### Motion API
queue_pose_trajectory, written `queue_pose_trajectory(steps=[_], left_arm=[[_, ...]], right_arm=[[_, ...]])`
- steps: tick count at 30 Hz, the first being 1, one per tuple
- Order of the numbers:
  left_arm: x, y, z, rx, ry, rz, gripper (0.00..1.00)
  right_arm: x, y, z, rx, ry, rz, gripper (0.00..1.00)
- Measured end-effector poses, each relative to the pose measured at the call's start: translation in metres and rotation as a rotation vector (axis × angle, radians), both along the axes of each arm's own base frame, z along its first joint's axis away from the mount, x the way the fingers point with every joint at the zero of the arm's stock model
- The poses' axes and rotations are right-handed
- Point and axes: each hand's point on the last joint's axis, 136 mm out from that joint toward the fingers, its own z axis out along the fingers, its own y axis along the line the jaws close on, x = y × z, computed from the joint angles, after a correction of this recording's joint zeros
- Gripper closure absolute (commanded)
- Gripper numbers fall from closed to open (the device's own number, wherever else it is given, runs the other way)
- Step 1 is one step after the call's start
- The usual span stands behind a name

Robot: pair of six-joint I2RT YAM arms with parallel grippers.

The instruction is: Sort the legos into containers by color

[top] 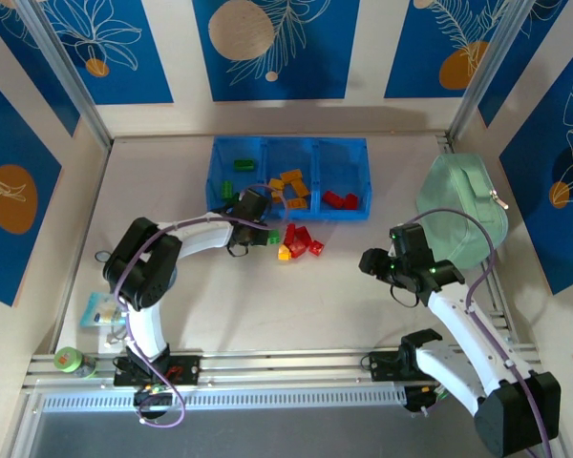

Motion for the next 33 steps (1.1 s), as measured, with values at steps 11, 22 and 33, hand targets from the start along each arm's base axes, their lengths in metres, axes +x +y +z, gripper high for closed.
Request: queue_pose_trajectory(steps=[11, 22, 33], left_arm=[[-0.003, 0.017, 0.069, -0.032, -0.114, 0.021, 0.69], [0.069, 0.037, 0.119, -0.032, -0.2, 0.085, 0.59], [0.062, 0.032, 0.115, 0.019, -0.18, 0.053, 0.27]], right_arm=[[-0.001, 0.0, -0.002, -0.001, 0.005, 0.0, 0.44], [-0.005, -0.001, 0.006, 0.005, -0.027, 0.003, 0.44], [-0.007, -0.001, 0.005, 0.003, -0.02, 0.003, 0.44]])
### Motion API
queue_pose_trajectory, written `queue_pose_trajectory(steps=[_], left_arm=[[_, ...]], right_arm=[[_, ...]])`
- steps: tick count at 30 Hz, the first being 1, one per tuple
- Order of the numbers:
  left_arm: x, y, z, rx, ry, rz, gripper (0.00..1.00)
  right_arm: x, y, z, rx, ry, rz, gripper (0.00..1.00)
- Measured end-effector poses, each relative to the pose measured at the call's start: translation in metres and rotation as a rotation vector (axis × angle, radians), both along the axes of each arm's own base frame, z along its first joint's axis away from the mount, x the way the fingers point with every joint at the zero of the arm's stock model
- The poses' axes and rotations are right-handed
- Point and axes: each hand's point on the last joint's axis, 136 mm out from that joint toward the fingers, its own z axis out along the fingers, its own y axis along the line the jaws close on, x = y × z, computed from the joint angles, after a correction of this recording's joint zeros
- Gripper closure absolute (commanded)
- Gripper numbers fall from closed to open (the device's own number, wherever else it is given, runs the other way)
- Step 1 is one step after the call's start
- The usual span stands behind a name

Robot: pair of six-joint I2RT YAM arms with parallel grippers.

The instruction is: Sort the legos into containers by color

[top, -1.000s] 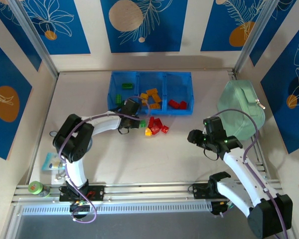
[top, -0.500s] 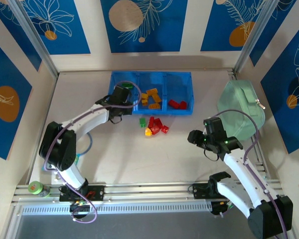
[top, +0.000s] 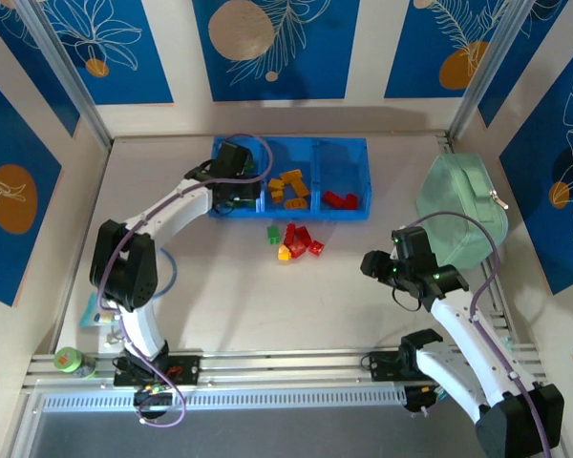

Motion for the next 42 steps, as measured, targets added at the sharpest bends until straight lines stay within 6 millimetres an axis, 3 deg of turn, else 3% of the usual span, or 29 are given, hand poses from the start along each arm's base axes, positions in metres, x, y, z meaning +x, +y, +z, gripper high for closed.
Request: queue_pose_trajectory(steps=[6, 12, 16, 20, 24, 33, 42], left_arm=[[-0.049, -0.032, -0.018, -0.01, 0.039, -0.083, 0.29], [-0.075, -0.065, -0.042, -0.052, 0.088, -0.129, 0.31], [-0.077, -0.079, -0.068, -0.061, 0.126, -0.125, 0.33], [-0.078, -0.079, -0.095, -0.04, 0.176, -0.102, 0.35], [-0.079, -0.078, -0.109, -0.029, 0.202, -0.084, 0.37], [-0.069, -0.084, -0.117, -0.035, 0.21, -0.064, 0.45], [-0.06, -0.079, -0.119, -0.016, 0.2, -0.045, 0.66]], right_arm=[[0.001, 0.001, -0.006, -0.004, 0.026, 0.002, 0.44], [0.002, 0.005, -0.011, -0.005, 0.046, 0.012, 0.44], [0.002, 0.006, -0.011, -0.003, 0.045, 0.015, 0.44], [0.002, 0.006, -0.01, -0.002, 0.041, 0.014, 0.44], [0.002, 0.006, -0.006, 0.002, 0.025, 0.014, 0.44], [-0.002, 0.005, -0.014, -0.002, 0.038, 0.013, 0.44], [-0.003, 0.005, -0.016, -0.003, 0.043, 0.013, 0.44]])
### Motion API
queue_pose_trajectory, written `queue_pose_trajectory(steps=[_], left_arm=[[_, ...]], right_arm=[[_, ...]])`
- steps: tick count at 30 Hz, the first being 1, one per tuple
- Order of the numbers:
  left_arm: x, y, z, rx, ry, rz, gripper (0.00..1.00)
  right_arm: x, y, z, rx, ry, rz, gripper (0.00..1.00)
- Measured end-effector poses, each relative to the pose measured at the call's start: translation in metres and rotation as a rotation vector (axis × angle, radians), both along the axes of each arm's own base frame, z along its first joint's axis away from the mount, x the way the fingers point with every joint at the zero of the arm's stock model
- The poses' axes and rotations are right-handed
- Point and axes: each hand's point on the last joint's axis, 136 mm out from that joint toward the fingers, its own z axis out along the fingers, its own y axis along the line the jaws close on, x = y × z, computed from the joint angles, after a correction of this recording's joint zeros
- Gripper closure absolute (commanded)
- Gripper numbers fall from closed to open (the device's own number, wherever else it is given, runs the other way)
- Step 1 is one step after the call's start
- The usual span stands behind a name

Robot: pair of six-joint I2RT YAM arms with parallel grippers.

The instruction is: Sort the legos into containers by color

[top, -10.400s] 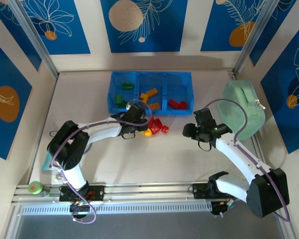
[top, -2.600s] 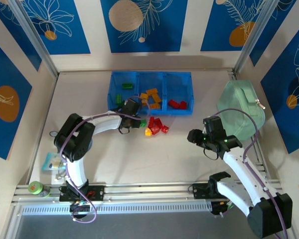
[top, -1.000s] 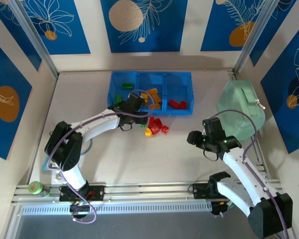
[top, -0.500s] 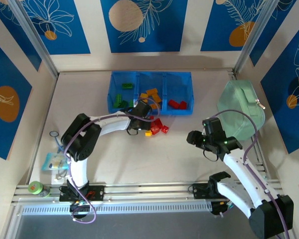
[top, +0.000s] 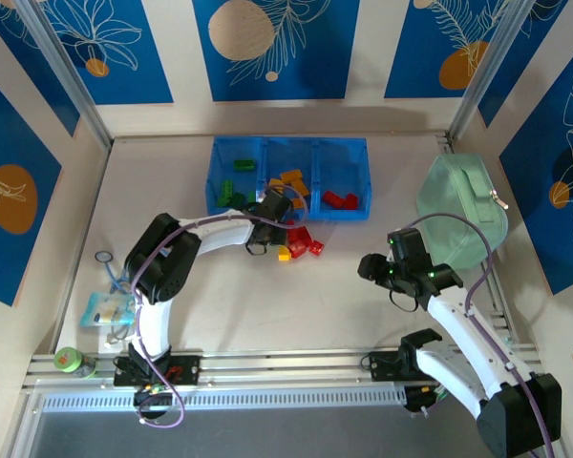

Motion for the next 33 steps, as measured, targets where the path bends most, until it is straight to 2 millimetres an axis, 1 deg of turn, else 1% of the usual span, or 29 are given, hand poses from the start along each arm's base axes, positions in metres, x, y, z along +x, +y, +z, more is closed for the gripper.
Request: queue_pose_trajectory(steps=[3, 5, 7, 9, 12, 15, 17, 19, 21, 23, 26, 29, 30, 31, 33], left_arm=[[-0.003, 0.005, 0.001, 0.006, -0.007, 0.006, 0.68], [-0.01, 0.012, 0.003, 0.008, -0.008, 0.008, 0.68], [-0.019, 0.02, 0.01, 0.009, -0.016, 0.01, 0.68], [-0.023, 0.026, 0.021, -0.005, -0.034, 0.012, 0.68], [-0.02, 0.035, 0.05, -0.046, -0.089, 0.028, 0.69], [-0.009, 0.054, 0.085, -0.095, -0.165, 0.07, 0.7], [0.001, 0.073, 0.109, -0.125, -0.22, 0.114, 0.7], [0.01, 0.09, 0.126, -0.138, -0.263, 0.149, 0.7], [0.02, 0.106, 0.134, -0.143, -0.283, 0.181, 0.7], [0.031, 0.119, 0.139, -0.143, -0.287, 0.205, 0.7], [0.049, 0.131, 0.144, -0.138, -0.292, 0.224, 0.7], [0.069, 0.135, 0.148, -0.133, -0.296, 0.226, 0.7], [0.075, 0.135, 0.149, -0.13, -0.297, 0.222, 0.68], [0.081, 0.135, 0.147, -0.129, -0.291, 0.219, 0.64], [0.091, 0.131, 0.145, -0.128, -0.283, 0.204, 0.39]], right_arm=[[0.0, 0.0, 0.0, 0.0, -0.001, 0.0, 0.44], [0.0, 0.0, 0.0, 0.0, -0.001, -0.001, 0.44], [0.0, -0.001, 0.0, -0.002, -0.001, -0.002, 0.44], [0.0, -0.001, 0.0, -0.002, -0.001, -0.002, 0.44], [0.0, -0.001, 0.0, -0.002, -0.001, -0.002, 0.44], [0.0, -0.001, 0.0, -0.002, -0.001, -0.003, 0.44], [0.0, -0.001, 0.0, -0.002, -0.001, -0.003, 0.44], [0.0, -0.001, 0.0, -0.001, -0.001, -0.003, 0.44], [0.0, -0.001, 0.0, 0.001, 0.0, -0.006, 0.44], [0.0, 0.0, 0.0, 0.002, 0.001, -0.008, 0.44], [0.0, 0.0, 0.001, 0.005, -0.005, -0.008, 0.44], [0.0, 0.0, 0.002, 0.006, -0.006, -0.01, 0.44], [0.0, 0.0, 0.002, 0.006, -0.006, -0.01, 0.44], [-0.001, 0.0, 0.002, 0.006, -0.005, -0.008, 0.44], [-0.001, 0.001, 0.002, 0.006, -0.005, -0.004, 0.44]])
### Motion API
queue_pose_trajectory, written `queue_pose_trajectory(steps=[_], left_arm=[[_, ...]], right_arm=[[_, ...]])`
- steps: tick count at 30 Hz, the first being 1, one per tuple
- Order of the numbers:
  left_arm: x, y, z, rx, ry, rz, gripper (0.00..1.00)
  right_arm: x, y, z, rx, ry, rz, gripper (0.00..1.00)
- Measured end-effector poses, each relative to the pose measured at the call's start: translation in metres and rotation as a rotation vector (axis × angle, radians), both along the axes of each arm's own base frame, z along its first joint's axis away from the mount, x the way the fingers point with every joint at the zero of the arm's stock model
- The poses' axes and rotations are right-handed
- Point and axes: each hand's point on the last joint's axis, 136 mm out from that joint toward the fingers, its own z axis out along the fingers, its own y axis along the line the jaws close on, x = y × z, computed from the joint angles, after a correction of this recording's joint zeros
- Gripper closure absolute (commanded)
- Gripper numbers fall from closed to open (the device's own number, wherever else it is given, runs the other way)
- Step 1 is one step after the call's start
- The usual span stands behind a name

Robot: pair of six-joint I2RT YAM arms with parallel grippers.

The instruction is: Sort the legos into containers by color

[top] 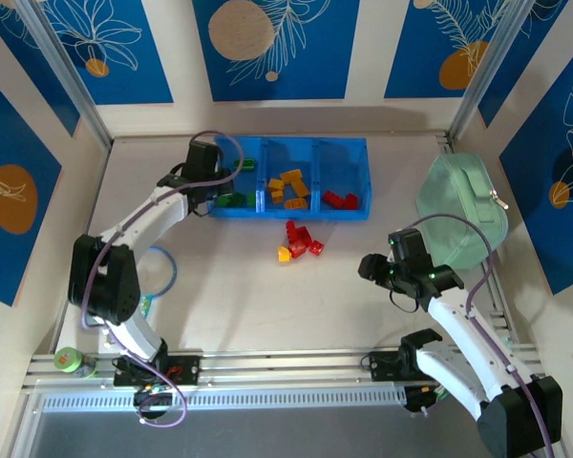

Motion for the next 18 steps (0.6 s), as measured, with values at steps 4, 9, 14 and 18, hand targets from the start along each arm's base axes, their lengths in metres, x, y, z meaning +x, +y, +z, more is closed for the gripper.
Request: queue_pose_trajectory(steps=[4, 9, 14, 18], left_arm=[[0.006, -0.007, -0.011, -0.016, 0.029, -0.025, 0.25], [-0.005, -0.012, -0.012, -0.045, 0.032, -0.038, 0.25], [-0.042, -0.03, -0.018, -0.042, 0.04, -0.095, 0.25], [-0.074, -0.062, -0.029, -0.043, 0.054, -0.174, 0.27]], right_arm=[[-0.002, -0.001, 0.0, -0.004, 0.011, 0.0, 0.44], [-0.001, 0.0, 0.003, -0.003, 0.007, 0.002, 0.44], [-0.001, 0.003, 0.002, -0.001, 0.011, 0.016, 0.44], [-0.001, 0.008, -0.004, -0.009, 0.037, 0.034, 0.44]])
